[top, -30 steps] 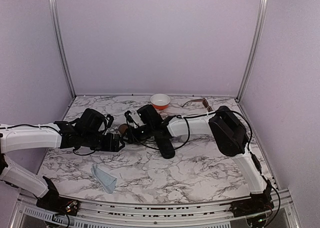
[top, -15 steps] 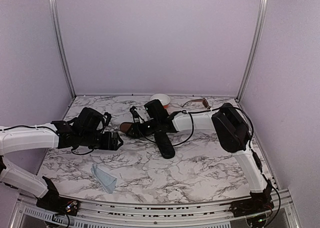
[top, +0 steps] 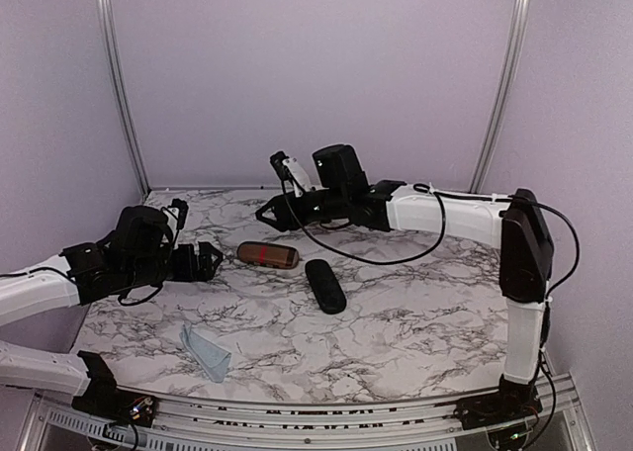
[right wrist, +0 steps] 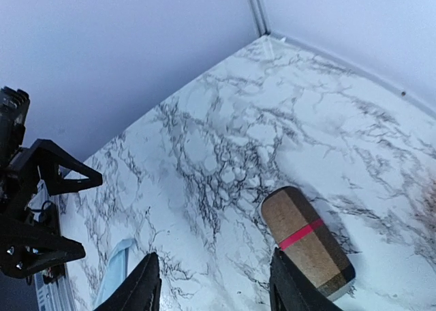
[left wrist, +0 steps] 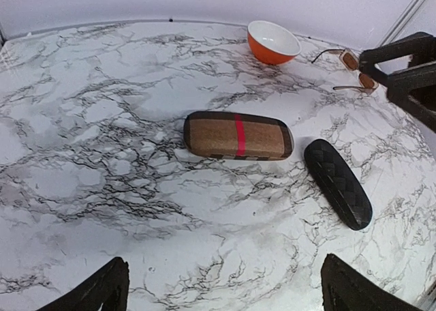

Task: Organize the sunglasses
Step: Move the sunglasses case to the center of the board, then move the sunglasses case to the corner of the board.

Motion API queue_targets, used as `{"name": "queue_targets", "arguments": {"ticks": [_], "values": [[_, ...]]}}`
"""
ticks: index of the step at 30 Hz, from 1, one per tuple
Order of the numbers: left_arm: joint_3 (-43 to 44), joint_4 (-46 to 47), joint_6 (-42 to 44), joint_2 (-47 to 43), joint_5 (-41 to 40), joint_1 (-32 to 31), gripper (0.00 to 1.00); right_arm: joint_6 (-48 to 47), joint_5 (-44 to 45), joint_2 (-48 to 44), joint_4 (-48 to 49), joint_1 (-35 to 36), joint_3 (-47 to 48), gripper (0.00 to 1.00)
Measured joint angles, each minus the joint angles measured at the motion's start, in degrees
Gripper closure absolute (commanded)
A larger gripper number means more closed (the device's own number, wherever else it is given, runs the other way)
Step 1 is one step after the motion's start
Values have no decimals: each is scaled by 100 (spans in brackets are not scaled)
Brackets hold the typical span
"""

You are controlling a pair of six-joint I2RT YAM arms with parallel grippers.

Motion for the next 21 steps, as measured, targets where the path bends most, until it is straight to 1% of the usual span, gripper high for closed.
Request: {"name": "queue_targets", "arguments": {"ticks": [4, 8, 14, 18, 21], "values": [[-66, -247, 212, -459, -538, 76, 1, -289, 807, -977, -13, -74, -844, 31], [11, -686, 452, -647, -1095, 151, 1, -461, 1510, -1558, -122, -151, -1563, 24], [358, -1224, 866, -758, -1639, 345, 1, -343, 2107, -1912, -597, -170, -2566, 19], [608, -1375, 933, -588, -1646, 345, 1, -153, 2175, -2076, -872, -170, -3200, 18], [640, -1344, 914, -468, -1580, 345, 1, 17, 2103, -2133, -977, -170, -3534, 17]]}}
